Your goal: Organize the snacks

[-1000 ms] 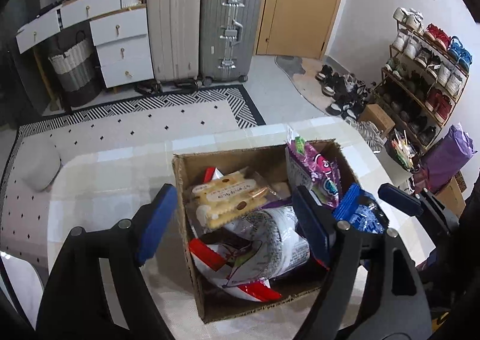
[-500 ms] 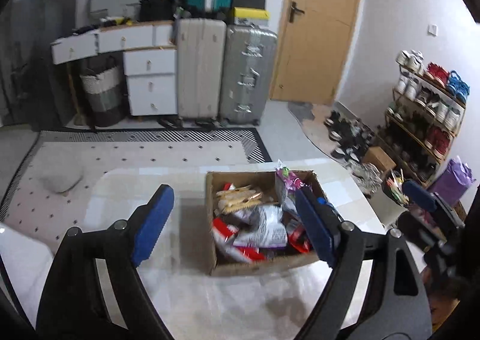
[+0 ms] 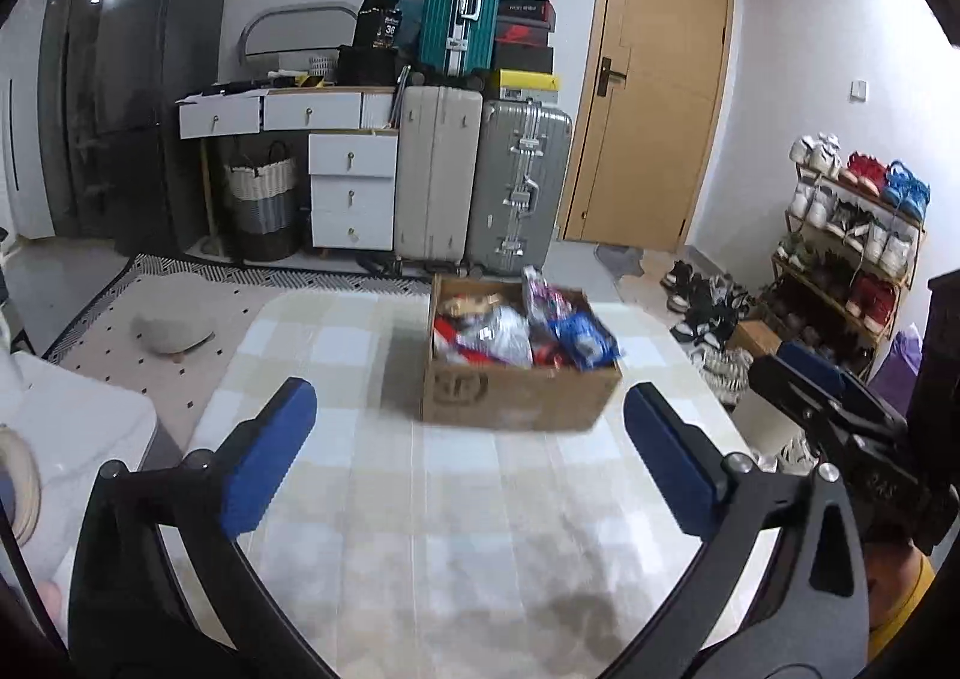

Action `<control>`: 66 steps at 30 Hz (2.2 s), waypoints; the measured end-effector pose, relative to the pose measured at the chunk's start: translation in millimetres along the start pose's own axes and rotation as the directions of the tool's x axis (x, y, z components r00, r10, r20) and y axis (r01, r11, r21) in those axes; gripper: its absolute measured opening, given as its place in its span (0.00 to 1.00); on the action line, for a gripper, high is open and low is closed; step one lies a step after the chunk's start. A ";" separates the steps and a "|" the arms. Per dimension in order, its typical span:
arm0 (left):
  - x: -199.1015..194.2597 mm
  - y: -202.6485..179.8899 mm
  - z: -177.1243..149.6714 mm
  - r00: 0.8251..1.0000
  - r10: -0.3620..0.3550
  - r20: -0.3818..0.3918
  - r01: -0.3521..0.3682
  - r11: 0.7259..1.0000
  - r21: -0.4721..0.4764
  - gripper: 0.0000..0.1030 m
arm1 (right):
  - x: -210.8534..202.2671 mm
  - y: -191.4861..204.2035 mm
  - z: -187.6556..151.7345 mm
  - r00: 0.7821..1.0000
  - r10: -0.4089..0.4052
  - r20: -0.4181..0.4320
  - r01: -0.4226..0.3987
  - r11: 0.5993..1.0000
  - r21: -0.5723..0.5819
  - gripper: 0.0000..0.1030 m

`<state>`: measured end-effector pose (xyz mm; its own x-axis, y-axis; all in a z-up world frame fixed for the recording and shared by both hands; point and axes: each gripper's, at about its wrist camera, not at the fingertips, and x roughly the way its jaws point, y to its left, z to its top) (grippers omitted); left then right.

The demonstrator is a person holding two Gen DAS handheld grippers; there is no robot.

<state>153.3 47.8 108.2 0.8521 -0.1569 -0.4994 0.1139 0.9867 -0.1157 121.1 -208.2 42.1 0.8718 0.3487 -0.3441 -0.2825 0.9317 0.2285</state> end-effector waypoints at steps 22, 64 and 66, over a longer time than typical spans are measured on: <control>10.8 -26.2 -101.6 0.997 0.062 -0.047 -0.060 0.997 0.045 1.00 | -16.7 -6.9 -71.1 0.995 -0.090 0.042 0.090 0.996 0.018 0.96; 212.5 22.4 -129.9 0.976 0.186 0.113 -0.180 0.982 -0.061 1.00 | 63.6 -45.5 -117.2 0.972 -0.224 0.072 0.225 0.974 -0.006 0.98; 211.3 21.8 -130.6 0.976 0.188 0.114 -0.183 0.982 -0.055 1.00 | 63.1 -45.6 -116.6 0.972 -0.222 0.073 0.223 0.975 -0.007 0.98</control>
<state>269.1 30.6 -112.0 0.9107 0.0370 -0.4114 -0.0719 0.9950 -0.0697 142.3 -216.8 -96.3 0.9395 0.1245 -0.3190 -0.0835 0.9867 0.1393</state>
